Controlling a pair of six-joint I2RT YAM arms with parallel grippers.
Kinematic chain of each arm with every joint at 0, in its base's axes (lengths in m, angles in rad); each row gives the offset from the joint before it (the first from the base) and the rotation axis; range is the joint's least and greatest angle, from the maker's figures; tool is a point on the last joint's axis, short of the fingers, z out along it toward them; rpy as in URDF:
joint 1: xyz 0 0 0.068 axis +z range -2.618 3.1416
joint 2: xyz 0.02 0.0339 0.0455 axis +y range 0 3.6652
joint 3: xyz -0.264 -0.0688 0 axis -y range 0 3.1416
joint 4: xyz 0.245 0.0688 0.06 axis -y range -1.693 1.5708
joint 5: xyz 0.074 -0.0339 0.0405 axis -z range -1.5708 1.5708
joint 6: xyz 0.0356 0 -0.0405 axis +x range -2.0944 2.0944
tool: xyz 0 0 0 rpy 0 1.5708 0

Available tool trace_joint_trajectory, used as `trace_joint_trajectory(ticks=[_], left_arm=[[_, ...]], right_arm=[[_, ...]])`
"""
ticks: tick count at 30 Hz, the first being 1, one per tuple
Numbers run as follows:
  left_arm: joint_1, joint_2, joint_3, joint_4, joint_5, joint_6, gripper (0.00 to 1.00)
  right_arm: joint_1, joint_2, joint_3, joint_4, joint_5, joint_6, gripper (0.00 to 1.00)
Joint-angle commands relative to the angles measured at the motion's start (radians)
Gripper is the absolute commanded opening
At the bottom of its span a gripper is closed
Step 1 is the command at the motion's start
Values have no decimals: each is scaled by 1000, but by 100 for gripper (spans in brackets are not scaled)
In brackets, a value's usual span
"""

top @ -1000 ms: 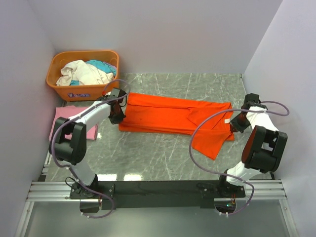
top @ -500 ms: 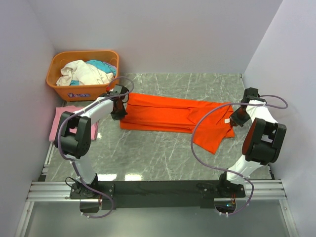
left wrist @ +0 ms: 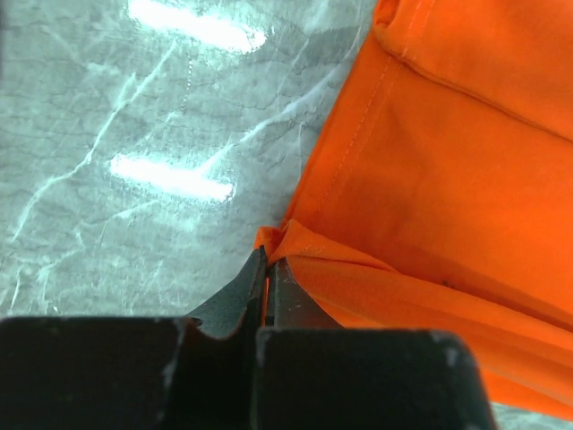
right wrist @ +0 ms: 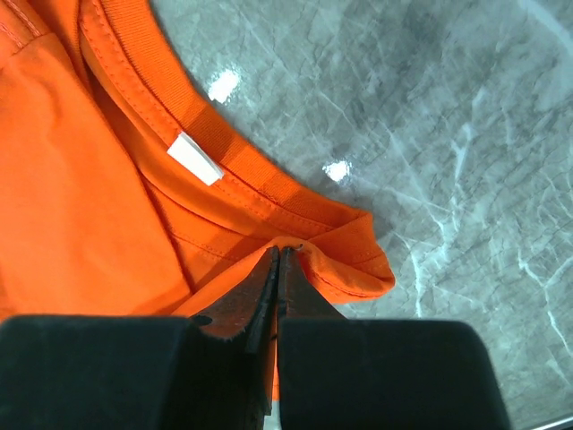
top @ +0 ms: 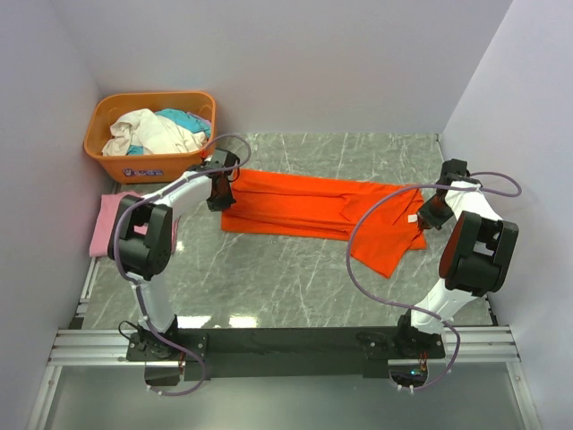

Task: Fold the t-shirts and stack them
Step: Fold the T-shirt at the center of the board.

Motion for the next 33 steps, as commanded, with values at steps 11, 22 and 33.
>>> trace_joint_trajectory(ticks=[11,22,33], left_arm=[[-34,6,61,42,-79,41,1],[-34,67,92,42,-90,27,20],[-83,-163,55,8,-112,38,85]], right_arm=[[-3,-5,-15,70,81,8,0],[-3,-24,-31,84,111,11,14],[80,-305,-142,72,82,38,54]])
